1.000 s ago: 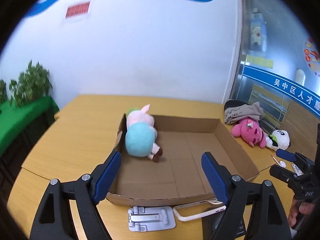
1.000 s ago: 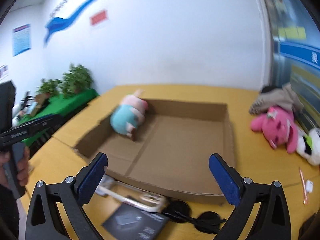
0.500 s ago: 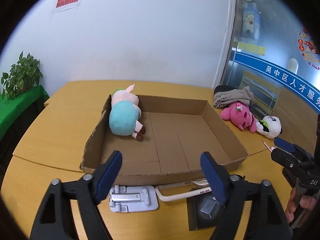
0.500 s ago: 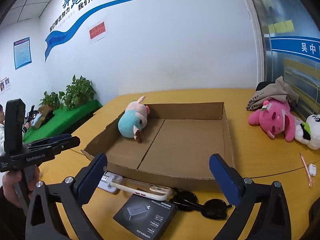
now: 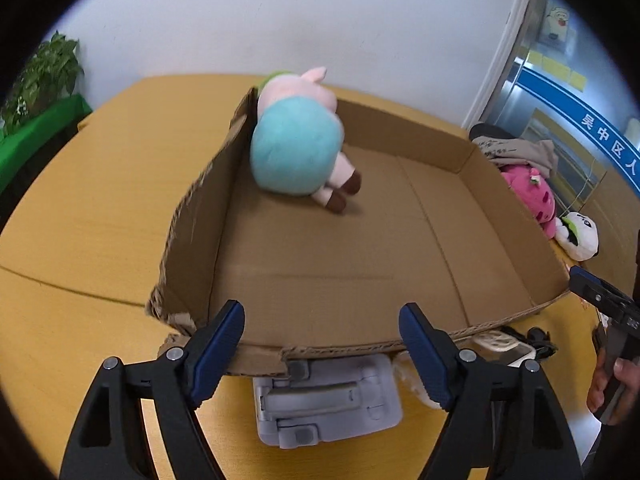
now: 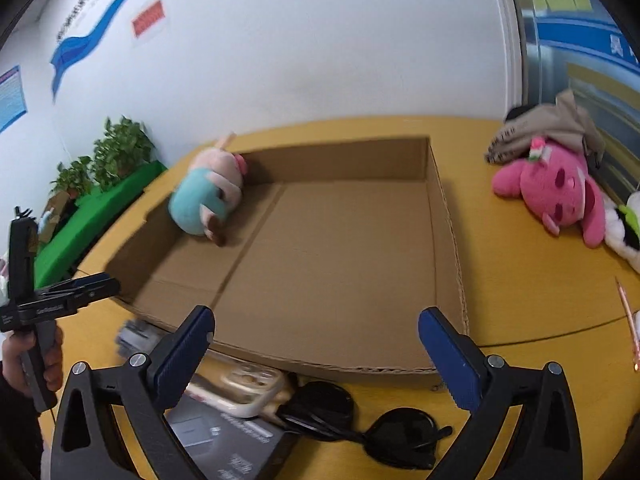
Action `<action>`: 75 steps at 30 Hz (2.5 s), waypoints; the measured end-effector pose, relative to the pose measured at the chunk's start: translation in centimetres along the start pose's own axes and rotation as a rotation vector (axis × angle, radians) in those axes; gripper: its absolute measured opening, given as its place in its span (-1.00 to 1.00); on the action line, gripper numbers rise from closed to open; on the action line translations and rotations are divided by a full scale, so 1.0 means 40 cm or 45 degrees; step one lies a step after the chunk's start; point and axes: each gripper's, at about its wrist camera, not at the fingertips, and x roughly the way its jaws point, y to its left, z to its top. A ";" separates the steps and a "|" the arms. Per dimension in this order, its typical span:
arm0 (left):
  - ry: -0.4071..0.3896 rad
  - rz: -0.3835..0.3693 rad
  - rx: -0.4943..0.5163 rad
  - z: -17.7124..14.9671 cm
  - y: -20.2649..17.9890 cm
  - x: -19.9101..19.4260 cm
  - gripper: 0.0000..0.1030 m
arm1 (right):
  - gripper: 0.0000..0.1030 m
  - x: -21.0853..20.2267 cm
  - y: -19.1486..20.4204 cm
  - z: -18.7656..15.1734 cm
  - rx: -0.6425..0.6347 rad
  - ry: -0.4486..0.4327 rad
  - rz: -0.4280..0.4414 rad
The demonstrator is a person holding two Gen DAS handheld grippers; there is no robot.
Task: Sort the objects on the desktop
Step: 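Withdraw the left gripper and move it toward the black charger box, then grasp the black UGREEN charger box with the left gripper, then lift the charger box with the left gripper and carry it over the box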
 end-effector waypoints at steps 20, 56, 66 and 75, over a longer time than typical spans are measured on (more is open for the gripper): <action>0.132 -0.483 -0.020 -0.086 -0.119 -0.085 0.53 | 1.00 -0.101 0.028 -0.219 -0.054 0.186 0.360; 0.261 -0.683 -0.003 -0.209 -0.249 -0.025 0.14 | 1.00 -0.052 0.226 -0.321 -0.306 0.173 0.228; -0.010 -0.665 0.098 -0.126 -0.276 -0.195 0.14 | 1.00 -0.198 0.277 -0.257 -0.370 -0.091 0.212; -0.155 -0.612 0.169 -0.048 -0.267 -0.277 0.14 | 1.00 -0.249 0.325 -0.182 -0.487 -0.224 0.198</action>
